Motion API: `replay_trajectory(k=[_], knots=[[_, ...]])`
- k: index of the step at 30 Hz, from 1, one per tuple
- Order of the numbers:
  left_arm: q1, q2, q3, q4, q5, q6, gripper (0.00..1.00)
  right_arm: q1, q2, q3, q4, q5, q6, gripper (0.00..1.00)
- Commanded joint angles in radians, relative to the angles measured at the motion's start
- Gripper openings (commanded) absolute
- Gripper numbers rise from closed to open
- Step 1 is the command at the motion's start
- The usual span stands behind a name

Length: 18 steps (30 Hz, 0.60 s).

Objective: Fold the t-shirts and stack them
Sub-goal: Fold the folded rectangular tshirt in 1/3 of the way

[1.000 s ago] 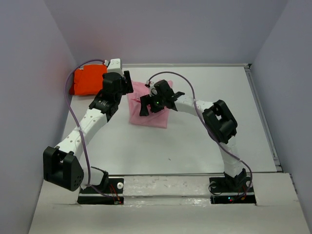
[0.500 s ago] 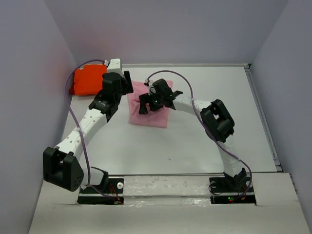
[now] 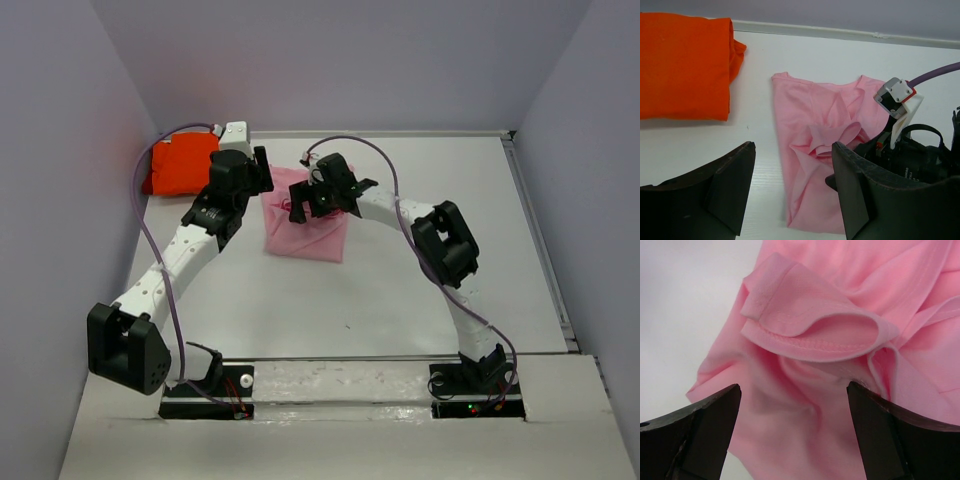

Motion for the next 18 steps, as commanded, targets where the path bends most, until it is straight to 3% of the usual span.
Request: replay_trajectory(k=[1, 18], knots=[[0.003, -0.043, -0.007, 0.043, 0.011, 0.006, 0.72, -0.012, 0.023, 0.053, -0.006, 0.048, -0.036, 0.93], [0.004, -0.034, -0.009, 0.047, 0.056, 0.001, 0.72, -0.04, 0.085, 0.294, -0.113, 0.136, -0.124, 0.93]])
